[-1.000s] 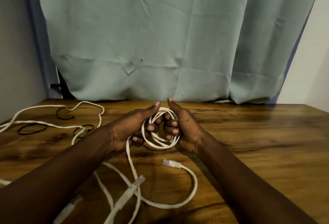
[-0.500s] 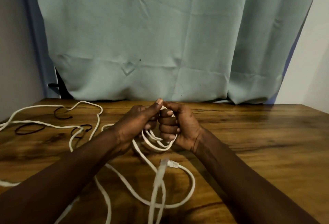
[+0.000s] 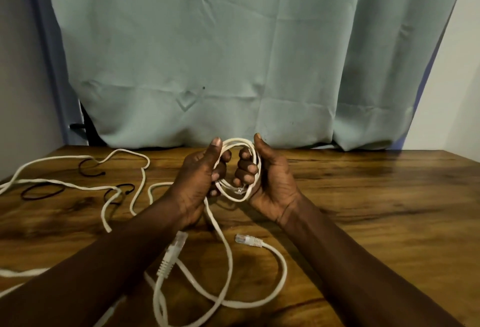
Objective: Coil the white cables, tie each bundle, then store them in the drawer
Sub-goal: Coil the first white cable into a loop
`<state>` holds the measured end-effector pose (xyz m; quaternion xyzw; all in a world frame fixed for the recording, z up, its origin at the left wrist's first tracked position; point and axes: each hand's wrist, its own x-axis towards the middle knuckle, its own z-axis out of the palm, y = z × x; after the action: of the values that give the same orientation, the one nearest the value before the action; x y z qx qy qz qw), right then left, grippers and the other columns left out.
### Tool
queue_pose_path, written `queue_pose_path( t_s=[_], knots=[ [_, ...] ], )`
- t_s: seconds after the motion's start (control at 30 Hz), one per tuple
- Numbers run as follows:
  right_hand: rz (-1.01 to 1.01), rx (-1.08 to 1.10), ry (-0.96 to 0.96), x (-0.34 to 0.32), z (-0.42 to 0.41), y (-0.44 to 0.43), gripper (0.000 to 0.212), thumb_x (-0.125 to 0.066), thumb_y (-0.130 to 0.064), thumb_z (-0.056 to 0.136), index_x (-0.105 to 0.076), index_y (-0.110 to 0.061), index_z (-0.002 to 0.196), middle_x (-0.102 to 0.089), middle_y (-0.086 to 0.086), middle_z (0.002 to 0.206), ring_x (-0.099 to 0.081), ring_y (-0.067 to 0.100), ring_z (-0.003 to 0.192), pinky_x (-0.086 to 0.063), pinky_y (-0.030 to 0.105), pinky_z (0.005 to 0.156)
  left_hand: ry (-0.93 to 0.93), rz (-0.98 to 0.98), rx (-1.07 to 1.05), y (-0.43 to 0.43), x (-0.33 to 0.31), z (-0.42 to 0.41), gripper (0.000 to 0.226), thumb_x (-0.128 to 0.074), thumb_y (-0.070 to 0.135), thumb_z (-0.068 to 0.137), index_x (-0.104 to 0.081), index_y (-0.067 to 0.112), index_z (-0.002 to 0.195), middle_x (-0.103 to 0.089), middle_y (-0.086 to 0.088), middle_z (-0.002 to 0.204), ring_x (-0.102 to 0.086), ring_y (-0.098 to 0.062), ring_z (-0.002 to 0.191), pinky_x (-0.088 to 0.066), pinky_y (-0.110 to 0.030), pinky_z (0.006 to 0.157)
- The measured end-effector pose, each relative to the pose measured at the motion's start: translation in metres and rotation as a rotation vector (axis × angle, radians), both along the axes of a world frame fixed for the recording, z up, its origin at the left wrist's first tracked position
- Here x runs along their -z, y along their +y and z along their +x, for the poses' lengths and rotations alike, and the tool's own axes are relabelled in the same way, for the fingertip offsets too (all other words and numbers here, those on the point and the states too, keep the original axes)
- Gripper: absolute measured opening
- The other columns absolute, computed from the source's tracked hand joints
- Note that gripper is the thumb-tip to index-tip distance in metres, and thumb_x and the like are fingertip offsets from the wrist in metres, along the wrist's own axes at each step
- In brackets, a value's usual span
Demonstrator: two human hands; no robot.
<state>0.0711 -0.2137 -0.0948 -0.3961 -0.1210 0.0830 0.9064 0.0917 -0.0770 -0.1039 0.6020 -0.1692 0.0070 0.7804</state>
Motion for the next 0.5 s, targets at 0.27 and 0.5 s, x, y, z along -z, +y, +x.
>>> queue_pose_path(
  t_s=[0.27, 0.5],
  knots=[
    [-0.08, 0.274, 0.088, 0.002, 0.003, 0.017, 0.052, -0.044, -0.039, 0.106, -0.039, -0.021, 0.057, -0.03, -0.006, 0.04, -0.02, 0.005, 0.026, -0.015, 0.012, 0.029, 0.085, 0.071, -0.038, -0.002, 0.003, -0.005, 0.046, -0.048, 0.052, 0.102, -0.066, 0.016, 0.078, -0.051, 0.003, 0.053, -0.035, -0.008, 0.038, -0.025, -0.017, 0.038],
    [0.211, 0.199, 0.075, -0.014, 0.006, -0.027, 0.058, -0.035, -0.031, 0.101, -0.039, -0.023, 0.044, -0.021, -0.008, 0.035, -0.021, 0.007, 0.024, -0.016, 0.012, 0.03, 0.17, 0.125, 0.173, 0.03, -0.013, 0.003, 0.018, -0.061, 0.007, 0.097, -0.066, 0.015, 0.113, -0.07, -0.002, 0.081, -0.027, -0.003, 0.04, -0.025, -0.012, 0.035]
  ],
)
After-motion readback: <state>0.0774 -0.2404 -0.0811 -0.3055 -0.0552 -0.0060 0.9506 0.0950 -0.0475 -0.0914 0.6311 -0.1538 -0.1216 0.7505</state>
